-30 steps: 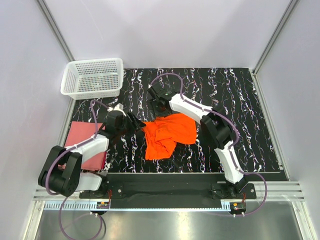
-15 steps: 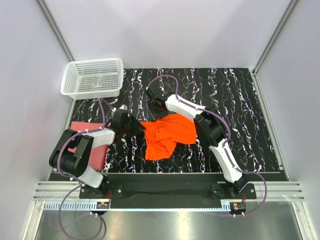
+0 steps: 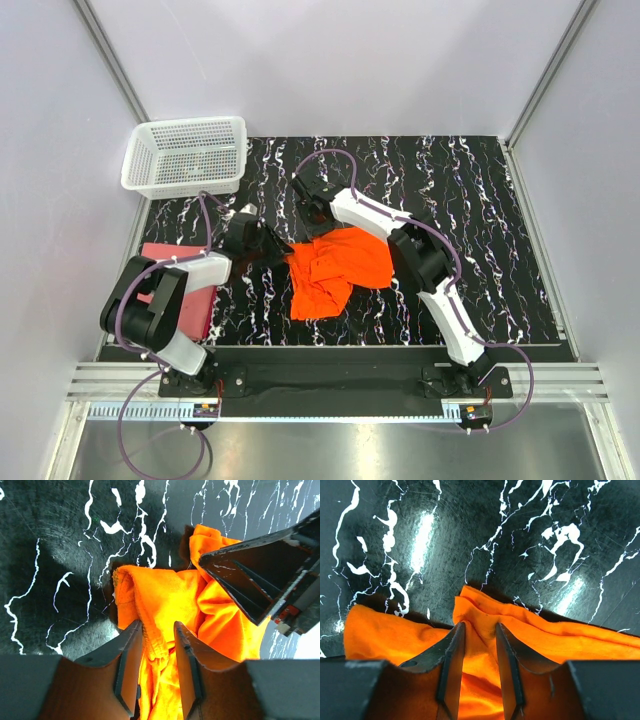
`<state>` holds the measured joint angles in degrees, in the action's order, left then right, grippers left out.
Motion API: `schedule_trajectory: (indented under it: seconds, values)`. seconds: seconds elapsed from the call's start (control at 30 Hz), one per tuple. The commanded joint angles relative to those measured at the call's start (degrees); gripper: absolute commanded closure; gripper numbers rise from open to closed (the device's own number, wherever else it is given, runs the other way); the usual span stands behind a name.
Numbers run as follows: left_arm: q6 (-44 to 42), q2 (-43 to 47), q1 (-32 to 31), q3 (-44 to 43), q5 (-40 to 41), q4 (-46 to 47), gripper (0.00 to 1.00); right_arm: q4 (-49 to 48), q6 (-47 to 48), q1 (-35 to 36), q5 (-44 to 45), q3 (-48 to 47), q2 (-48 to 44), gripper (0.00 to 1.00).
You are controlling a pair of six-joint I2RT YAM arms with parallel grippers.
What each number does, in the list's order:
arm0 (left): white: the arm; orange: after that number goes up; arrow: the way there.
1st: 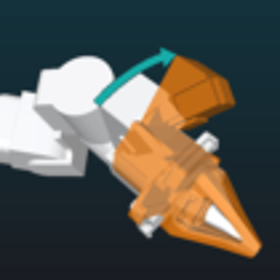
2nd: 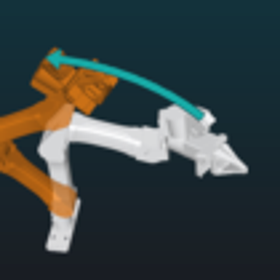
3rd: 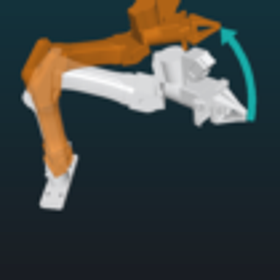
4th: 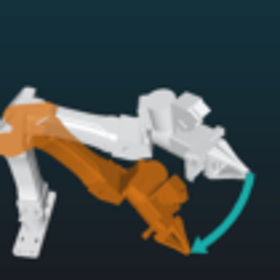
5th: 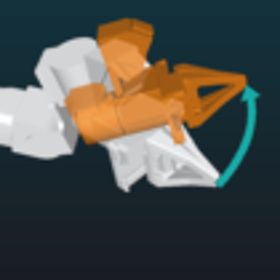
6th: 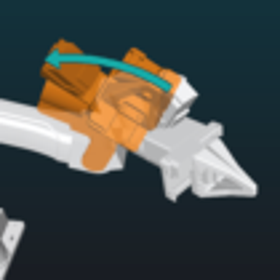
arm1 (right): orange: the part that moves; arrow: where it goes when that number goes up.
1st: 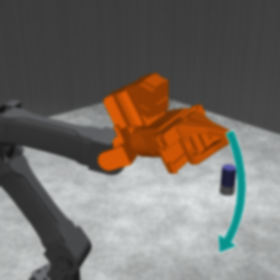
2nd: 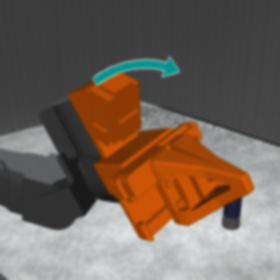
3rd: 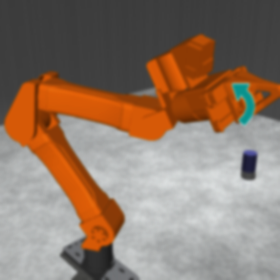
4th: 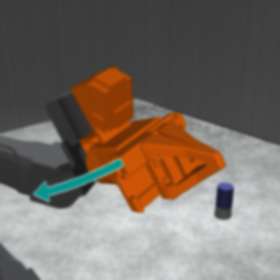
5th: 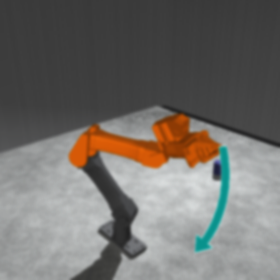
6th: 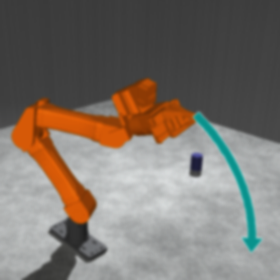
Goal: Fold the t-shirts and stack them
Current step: Flatten the tshirt out
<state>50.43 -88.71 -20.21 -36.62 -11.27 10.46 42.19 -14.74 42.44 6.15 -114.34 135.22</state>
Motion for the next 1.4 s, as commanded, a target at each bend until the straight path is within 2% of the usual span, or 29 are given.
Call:
schedule_trajectory:
  seconds: [0.0, 0.1, 0.23, 0.27, 0.33, 0.37, 0.43, 0.67, 0.77, 0.9, 0.93, 1.17, 1.23, 1.37]
  values:
    - [-0.60, -1.73, -0.18, -2.22, -0.95, 2.99, 0.65, -0.27, 0.24, 0.63, -0.44, -3.08, 1.27, 0.62]
    - [-0.95, -2.52, -0.18, -2.66, -0.77, 2.81, 0.71, -0.27, 0.07, 0.63, -0.70, -3.78, 2.06, 0.61]
    - [-2.09, -3.05, -0.10, -4.86, -1.04, 0.97, 0.92, 0.52, -0.02, 0.37, -1.14, -5.53, 4.08, 0.63]
    - [-2.36, -2.18, -0.18, -5.99, -0.52, -0.69, 1.00, 0.43, -0.20, 0.11, -0.88, -5.89, 4.44, 0.70]
    - [-3.41, -0.43, -0.10, -6.97, 0.01, -1.93, 1.00, 0.08, -0.72, -0.25, 1.39, -6.07, 4.53, 0.78]
    - [-3.94, 0.63, -0.10, -7.76, 0.89, -4.02, 1.00, -0.09, -0.81, -0.51, 2.54, -6.24, 4.35, 0.89]
    - [-5.77, 4.49, -0.10, -10.22, 2.47, -6.40, 1.00, -0.27, -0.99, -1.30, 6.13, -7.03, 3.04, 1.00]
    - [-10.62, 17.58, 1.13, -19.79, 5.82, -16.95, 1.00, -0.36, -0.47, -7.10, 11.51, -7.74, -10.48, 1.00]
    - [-10.97, 22.24, 3.14, -22.17, 5.82, -19.59, 1.00, -0.62, -0.29, -11.14, 10.90, -4.23, -23.02, 1.00]
    - [-9.92, 28.14, 6.14, -23.58, 5.03, -21.97, 1.00, -4.47, -0.02, -15.27, 10.46, 6.30, -37.72, 1.00]
    - [-9.83, 30.50, 6.67, -23.93, 4.94, -22.93, 1.00, -5.45, 0.24, -16.41, 10.46, 11.55, -40.88, 1.00]
    - [-9.66, 40.62, 8.87, -23.50, 6.60, -26.71, 1.00, -9.85, -0.89, -17.12, 12.13, 36.00, -73.40, 1.00]
    - [-9.39, 42.99, 8.87, -22.27, 7.75, -26.89, 1.00, -9.50, -5.35, -17.12, 13.27, 45.40, -82.51, 1.00]
    - [-9.12, 42.92, 8.87, -21.56, 9.51, -26.89, 1.00, -7.75, -16.88, -17.12, 11.79, 63.75, -94.24, 1.00]
